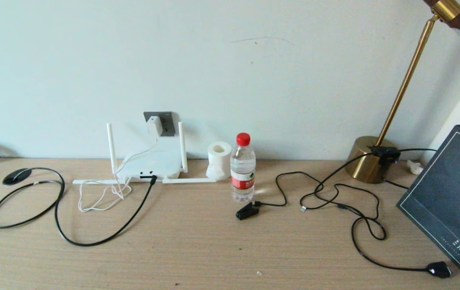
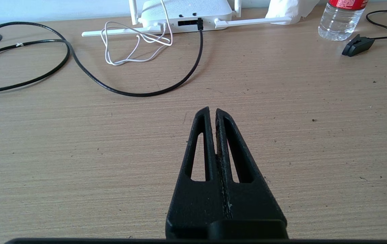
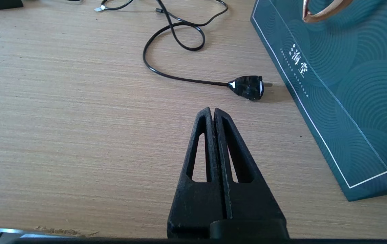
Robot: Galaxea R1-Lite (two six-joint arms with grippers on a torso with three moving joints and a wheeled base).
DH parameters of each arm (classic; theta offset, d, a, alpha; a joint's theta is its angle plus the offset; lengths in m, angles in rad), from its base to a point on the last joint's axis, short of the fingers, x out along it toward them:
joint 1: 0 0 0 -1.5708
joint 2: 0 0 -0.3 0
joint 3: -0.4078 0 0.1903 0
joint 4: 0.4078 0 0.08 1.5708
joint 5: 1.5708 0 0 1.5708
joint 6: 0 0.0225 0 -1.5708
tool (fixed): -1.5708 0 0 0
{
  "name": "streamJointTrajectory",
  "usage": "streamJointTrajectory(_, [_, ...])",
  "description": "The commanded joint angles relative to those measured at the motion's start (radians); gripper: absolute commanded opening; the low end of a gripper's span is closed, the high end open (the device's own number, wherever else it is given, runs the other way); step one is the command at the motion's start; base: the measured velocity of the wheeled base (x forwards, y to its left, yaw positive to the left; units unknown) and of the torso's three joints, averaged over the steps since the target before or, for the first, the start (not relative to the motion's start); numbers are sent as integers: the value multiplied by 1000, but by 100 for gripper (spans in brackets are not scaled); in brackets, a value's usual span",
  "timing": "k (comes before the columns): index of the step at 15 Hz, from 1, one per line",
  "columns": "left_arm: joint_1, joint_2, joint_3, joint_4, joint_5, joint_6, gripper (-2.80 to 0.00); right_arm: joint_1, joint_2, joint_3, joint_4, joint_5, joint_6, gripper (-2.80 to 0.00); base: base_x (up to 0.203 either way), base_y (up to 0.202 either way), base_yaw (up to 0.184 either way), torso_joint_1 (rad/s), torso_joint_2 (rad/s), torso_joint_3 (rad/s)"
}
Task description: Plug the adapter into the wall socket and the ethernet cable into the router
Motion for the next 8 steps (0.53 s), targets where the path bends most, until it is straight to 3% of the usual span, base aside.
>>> streamJointTrajectory(1, [0, 2, 0, 0, 0, 0, -280, 0, 0, 4, -3, -5, 4, -280, 0, 0, 0, 0, 0, 0])
streamJointTrajectory(8, [0, 2, 0, 0, 0, 0, -280, 0, 0, 10, -18, -8, -1, -280, 0, 0, 0, 0, 0, 0])
